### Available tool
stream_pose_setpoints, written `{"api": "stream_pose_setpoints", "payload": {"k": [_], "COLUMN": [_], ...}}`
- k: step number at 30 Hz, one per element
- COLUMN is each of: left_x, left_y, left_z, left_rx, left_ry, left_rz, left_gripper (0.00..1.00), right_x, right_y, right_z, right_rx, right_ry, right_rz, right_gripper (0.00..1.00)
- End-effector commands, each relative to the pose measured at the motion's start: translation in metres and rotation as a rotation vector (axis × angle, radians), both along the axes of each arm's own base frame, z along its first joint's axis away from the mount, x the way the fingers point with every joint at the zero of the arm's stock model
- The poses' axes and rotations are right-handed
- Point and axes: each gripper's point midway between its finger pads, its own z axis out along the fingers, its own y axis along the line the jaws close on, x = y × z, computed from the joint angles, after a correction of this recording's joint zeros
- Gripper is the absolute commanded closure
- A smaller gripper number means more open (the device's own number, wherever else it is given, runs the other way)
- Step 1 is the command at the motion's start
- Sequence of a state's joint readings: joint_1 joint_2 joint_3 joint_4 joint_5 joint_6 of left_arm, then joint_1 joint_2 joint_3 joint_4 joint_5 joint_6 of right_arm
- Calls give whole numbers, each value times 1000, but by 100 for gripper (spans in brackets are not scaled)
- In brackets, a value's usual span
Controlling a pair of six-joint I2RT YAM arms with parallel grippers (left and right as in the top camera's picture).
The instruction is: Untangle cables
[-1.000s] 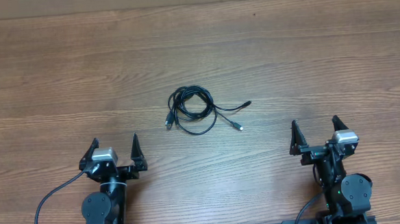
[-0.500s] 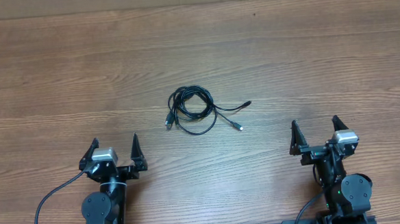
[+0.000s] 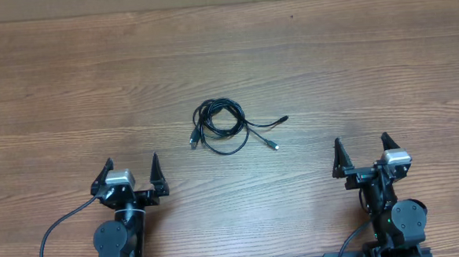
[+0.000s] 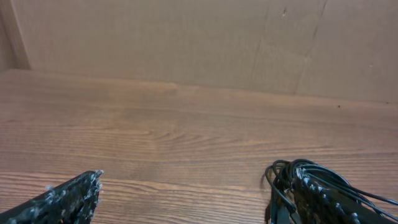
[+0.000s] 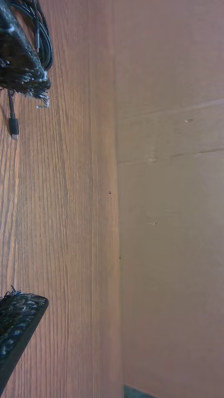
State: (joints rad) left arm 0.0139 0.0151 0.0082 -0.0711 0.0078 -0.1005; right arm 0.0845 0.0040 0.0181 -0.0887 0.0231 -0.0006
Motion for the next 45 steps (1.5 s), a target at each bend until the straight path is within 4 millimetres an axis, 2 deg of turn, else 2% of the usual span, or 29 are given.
{"api": "stream_pose_setpoints", "payload": {"k": [1,4,6,9,14,18,24,29,33,35,37,40,44,45], "left_x": [0,-1,-1,-5,-27,-56,-121,-169,-193,-193,-182,-147,-89,-80], "left_y": [2,16,23,16,12,12,10,7,-9,-18,-26,-35,-48,-51], "left_z": [7,12,26,64,138,199,292,353,403,416,430,442,445,445], "left_rx": [38,80,87,78,76,74,125,154,196,219,240,244,199,195], "left_ry": [-31,-48,-106,-252,-473,-612,-870,-1023,-1104,-1100,-1054,-905,-654,-613], "left_rz": [9,86,130,98,84,89,119,130,48,0,-53,-125,-245,-268], "left_gripper": [1,0,0,0,0,1,0,1,0,0,0,1,0,1], "right_x": [1,1,1,1,1,1,1,1,1,1,1,1,1,1], "right_y": [-1,-1,-1,-1,-1,-1,-1,-1,-1,-1,-1,-1,-1,-1], "right_z": [-3,-3,-3,-3,-3,-3,-3,-3,-3,-3,-3,-3,-3,-3], "right_rx": [-5,-5,-5,-5,-5,-5,-5,-5,-5,-5,-5,-5,-5,-5], "right_ry": [3,3,3,3,3,3,3,3,3,3,3,3,3,3], "right_rz": [-5,-5,-5,-5,-5,-5,-5,-5,-5,-5,-5,-5,-5,-5], "right_gripper": [0,0,0,0,0,0,0,0,0,0,0,0,0,0]}}
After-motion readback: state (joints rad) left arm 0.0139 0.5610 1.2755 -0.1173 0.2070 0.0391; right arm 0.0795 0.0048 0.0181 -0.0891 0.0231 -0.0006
